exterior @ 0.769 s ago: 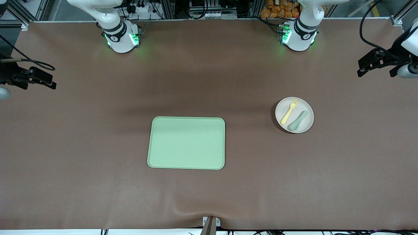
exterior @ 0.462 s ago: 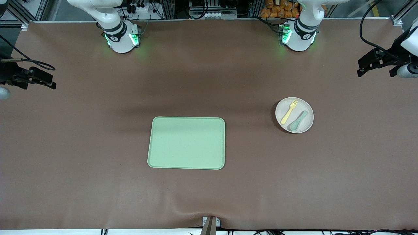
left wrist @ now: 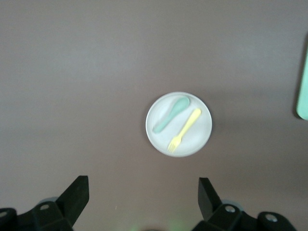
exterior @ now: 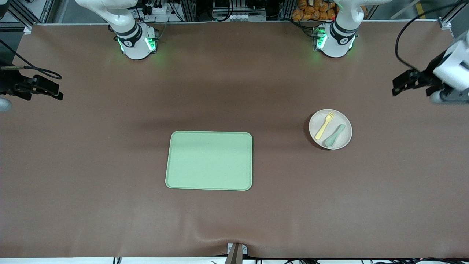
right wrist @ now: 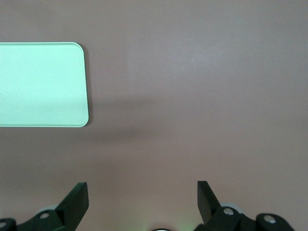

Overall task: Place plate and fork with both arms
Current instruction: 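Move the left gripper down toward the white plate's rim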

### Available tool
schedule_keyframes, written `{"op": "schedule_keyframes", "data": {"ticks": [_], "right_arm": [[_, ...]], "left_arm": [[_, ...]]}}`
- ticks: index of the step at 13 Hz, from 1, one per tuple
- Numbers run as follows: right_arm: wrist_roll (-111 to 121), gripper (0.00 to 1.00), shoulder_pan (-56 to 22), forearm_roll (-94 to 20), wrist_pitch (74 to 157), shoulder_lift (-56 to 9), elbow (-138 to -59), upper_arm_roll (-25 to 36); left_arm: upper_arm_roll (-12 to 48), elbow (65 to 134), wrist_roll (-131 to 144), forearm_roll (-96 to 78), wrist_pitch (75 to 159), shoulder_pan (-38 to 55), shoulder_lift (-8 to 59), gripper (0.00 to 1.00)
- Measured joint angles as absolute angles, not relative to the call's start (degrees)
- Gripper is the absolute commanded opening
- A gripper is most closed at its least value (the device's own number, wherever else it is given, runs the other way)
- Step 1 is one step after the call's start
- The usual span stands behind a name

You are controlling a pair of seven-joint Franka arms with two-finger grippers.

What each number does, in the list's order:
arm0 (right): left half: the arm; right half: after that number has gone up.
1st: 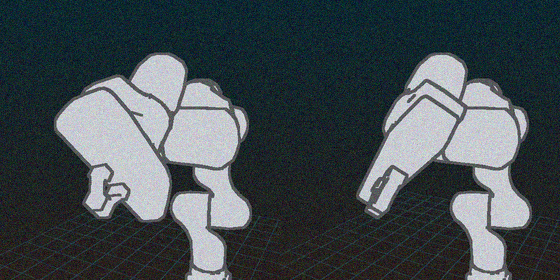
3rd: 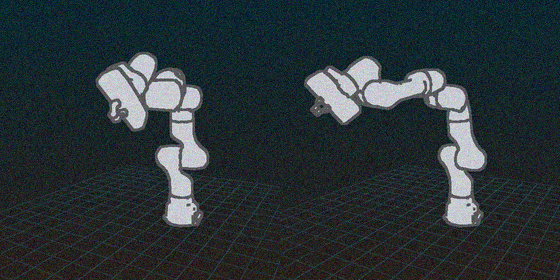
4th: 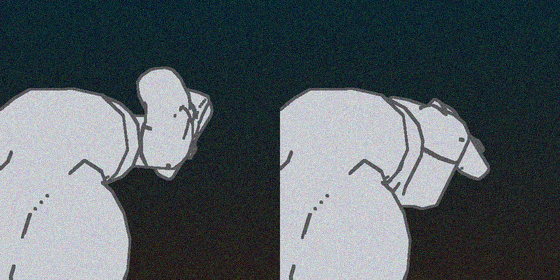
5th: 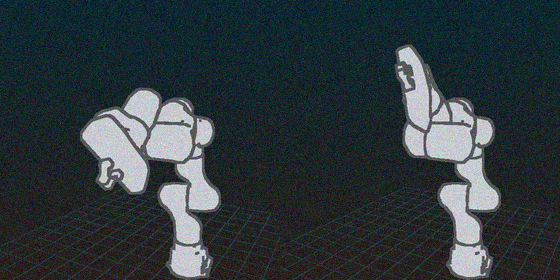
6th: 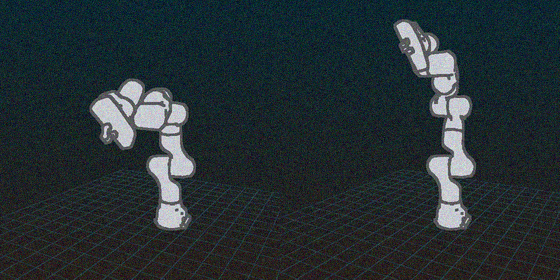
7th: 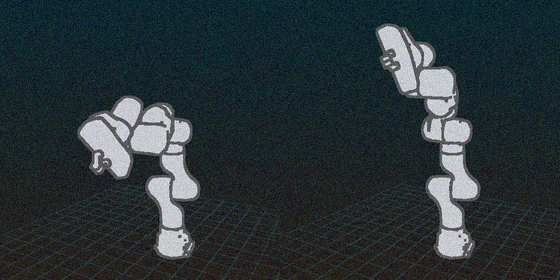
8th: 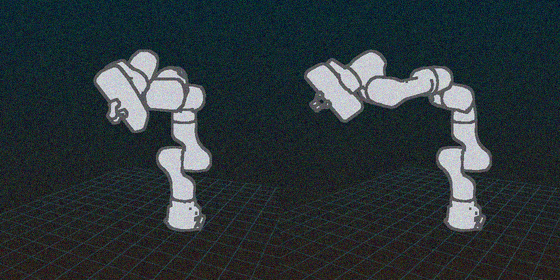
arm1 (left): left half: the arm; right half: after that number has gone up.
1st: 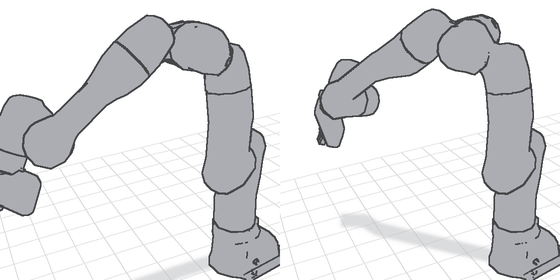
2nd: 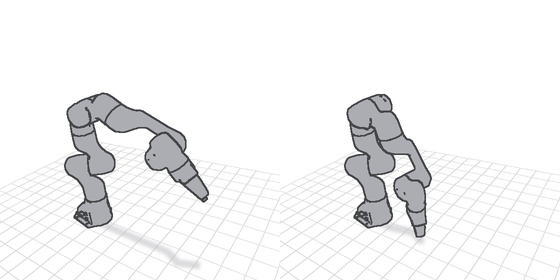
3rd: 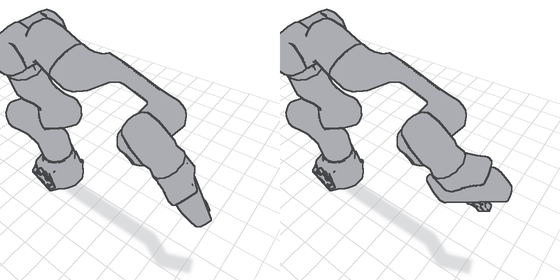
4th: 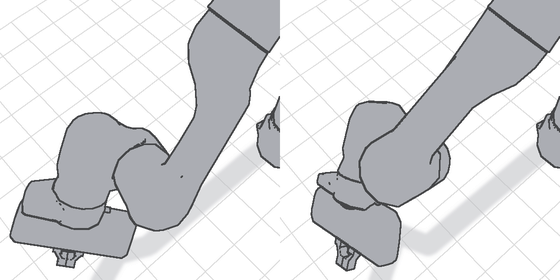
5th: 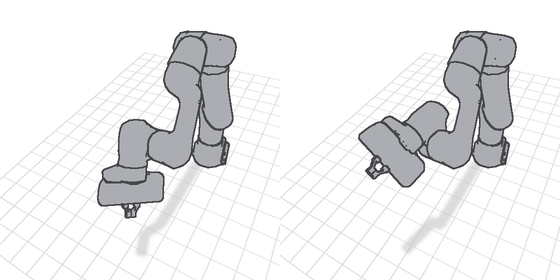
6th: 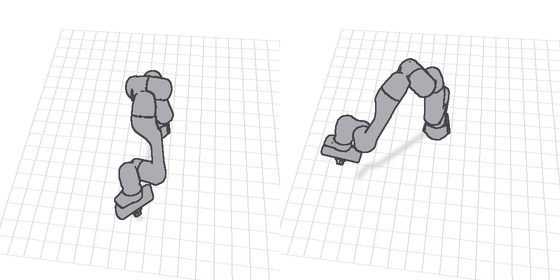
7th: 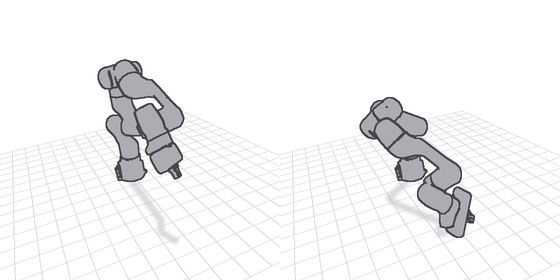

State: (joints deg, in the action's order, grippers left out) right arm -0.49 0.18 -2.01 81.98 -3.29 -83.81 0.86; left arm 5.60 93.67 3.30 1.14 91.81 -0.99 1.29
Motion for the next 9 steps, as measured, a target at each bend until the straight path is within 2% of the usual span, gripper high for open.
{"op": "schedule_keyframes", "data": {"ticks": [5,6,7,9], "right_arm": [[-0.5,1.00,0.2,-2.0,82.0,-3.3,-83.8,0.9],[-0.5,1.00,0.2,-2.0,82.0,-3.3,-83.8,0.9],[-0.5,1.00,0.2,-2.1,82.0,-3.3,-83.8,0.9],[-0.5,1.00,0.2,-2.2,82.0,-3.3,-83.8,0.9]], "left_arm": [[5.5,113.6,0.5,1.1,114.2,-3.7,3.7,1.00],[5.5,116.9,-1.5,1.1,117.6,-4.0,4.1,0.95],[5.5,119.4,-4.1,1.1,120.3,-4.4,5.0,0.85],[5.5,121.3,-10.5,0.7,123.8,-6.2,8.2,0.73]]}}
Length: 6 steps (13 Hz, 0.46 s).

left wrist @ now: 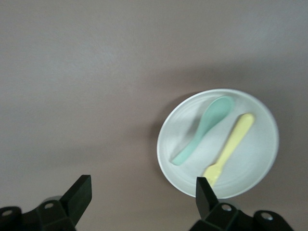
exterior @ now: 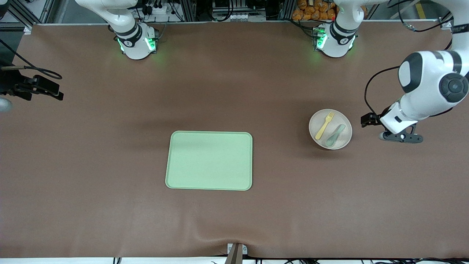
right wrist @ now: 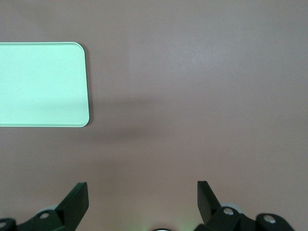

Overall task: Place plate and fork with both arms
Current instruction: 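Move the left gripper down toward the white plate's rim, then grasp the white plate's rim with the left gripper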

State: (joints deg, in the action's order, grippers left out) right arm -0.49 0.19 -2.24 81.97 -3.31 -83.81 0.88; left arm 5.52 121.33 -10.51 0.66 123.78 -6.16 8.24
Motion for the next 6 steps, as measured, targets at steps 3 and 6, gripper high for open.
{"op": "schedule_keyframes", "data": {"ticks": [3,6], "right_arm": [[-0.5,1.00,0.5,-2.4,82.0,-3.4,-83.8,0.9],[-0.5,1.00,1.1,-3.3,81.9,-3.9,-83.8,1.1]], "left_arm": [[5.5,121.4,-17.8,-0.5,128.6,-7.6,15.1,0.65],[6.0,120.9,-21.0,-0.5,131.9,-7.3,20.2,0.59]]}}
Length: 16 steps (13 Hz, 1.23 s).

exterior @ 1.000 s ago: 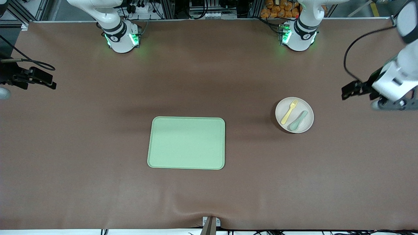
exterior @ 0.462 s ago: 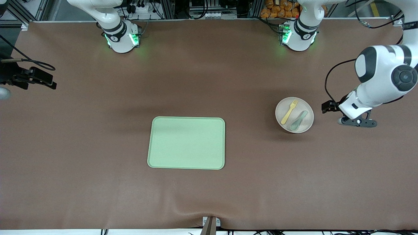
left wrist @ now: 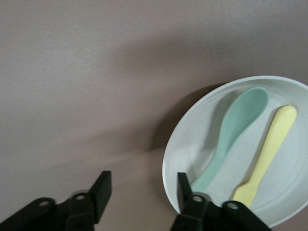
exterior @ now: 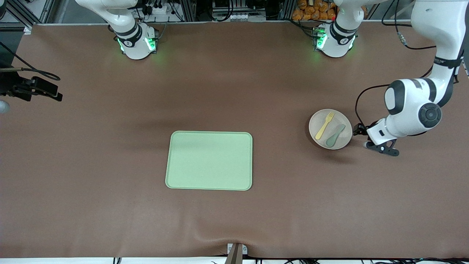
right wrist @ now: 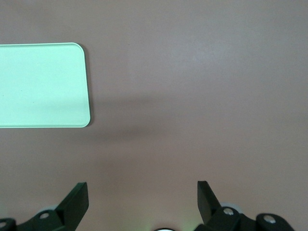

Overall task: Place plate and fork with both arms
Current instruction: 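Grasp the white plate's rim with the left gripper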

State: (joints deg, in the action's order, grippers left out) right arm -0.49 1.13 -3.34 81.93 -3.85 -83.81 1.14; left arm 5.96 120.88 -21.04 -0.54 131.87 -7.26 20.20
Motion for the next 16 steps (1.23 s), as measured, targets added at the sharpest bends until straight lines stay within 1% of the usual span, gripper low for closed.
{"op": "schedule_keyframes", "data": {"ticks": [2,4,11,12,14,16], "right_arm": [[-0.5,1.00,1.2,-3.4,81.9,-4.0,-83.8,1.2],[-0.5,1.00,1.2,-3.5,81.9,-4.1,-83.8,1.2],[-0.5,1.00,1.2,-3.5,81.9,-4.2,-83.8,1.2],[-0.5,1.00,1.2,-3.5,81.9,-4.3,-83.8,1.2],[-0.5,1.00,1.2,-3.5,81.7,-4.4,-83.8,1.2],[-0.5,1.00,1.2,-3.5,81.1,-4.6,-83.8,1.2]], "left_arm": [[6.4,120.3,-21.7,-0.5,132.0,-7.2,21.2,0.52],[7.1,120.2,-21.8,-0.5,132.0,-7.2,21.6,0.47],[7.7,118.8,-21.8,-0.5,132.1,-7.1,25.2,0.42],[7.7,118.5,-21.8,-0.5,132.1,-7.1,25.7,0.37],[7.8,118.4,-21.8,-0.5,132.1,-7.1,26.2,0.24],[8.0,118.3,-21.8,-0.5,132.1,-7.1,26.4,0.13]]}}
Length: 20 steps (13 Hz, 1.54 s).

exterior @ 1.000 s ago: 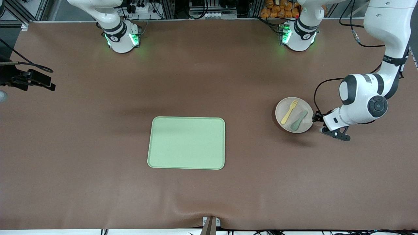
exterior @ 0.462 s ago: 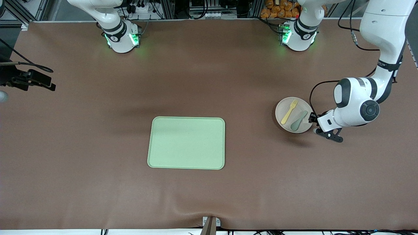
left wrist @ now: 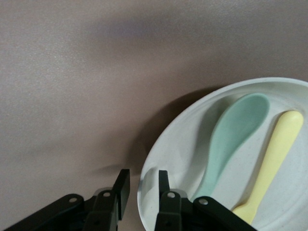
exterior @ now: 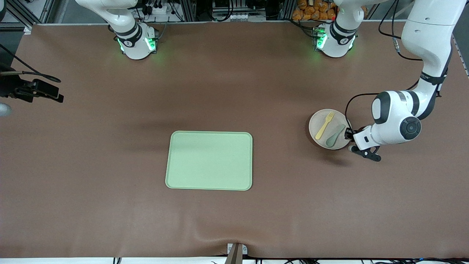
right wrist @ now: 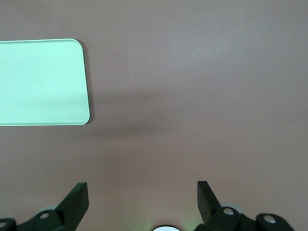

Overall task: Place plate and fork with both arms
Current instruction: 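Grasp the white plate's rim with the left gripper, then slide the plate onto the green tray while the right gripper approaches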

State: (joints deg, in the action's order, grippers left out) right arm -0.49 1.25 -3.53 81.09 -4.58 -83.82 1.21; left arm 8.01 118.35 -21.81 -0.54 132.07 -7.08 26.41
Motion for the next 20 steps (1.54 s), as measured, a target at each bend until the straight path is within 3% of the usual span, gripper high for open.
{"op": "schedule_keyframes", "data": {"ticks": [2,3,13,14,16,20], "right_arm": [[-0.5,1.00,1.2,-3.5,80.9,-5.1,-83.8,1.2],[-0.5,1.00,1.2,-3.5,80.8,-5.4,-83.8,1.2],[-0.5,0.97,1.2,-3.6,80.5,-6.4,-83.8,1.1],[-0.5,0.96,1.2,-3.6,80.5,-6.5,-83.8,1.0],[-0.5,0.86,1.2,-3.6,80.3,-6.6,-83.8,1.0],[-0.4,0.89,1.0,-3.6,80.2,-6.6,-83.8,0.7]], "left_arm": [[8.1,118.3,-21.8,-0.5,132.1,-7.1,26.5,0.01],[8.1,118.3,-21.9,-0.5,132.0,-7.1,26.5,0.00],[9.3,116.6,-22.6,-1.7,131.8,-7.2,26.5,0.00],[9.8,115.7,-22.6,-2.9,131.8,-7.2,26.5,0.00],[10.9,113.5,-22.5,-6.5,131.1,-7.1,26.6,0.00],[12.9,107.3,-15.4,-10.4,127.5,-4.9,26.7,0.00]]}}
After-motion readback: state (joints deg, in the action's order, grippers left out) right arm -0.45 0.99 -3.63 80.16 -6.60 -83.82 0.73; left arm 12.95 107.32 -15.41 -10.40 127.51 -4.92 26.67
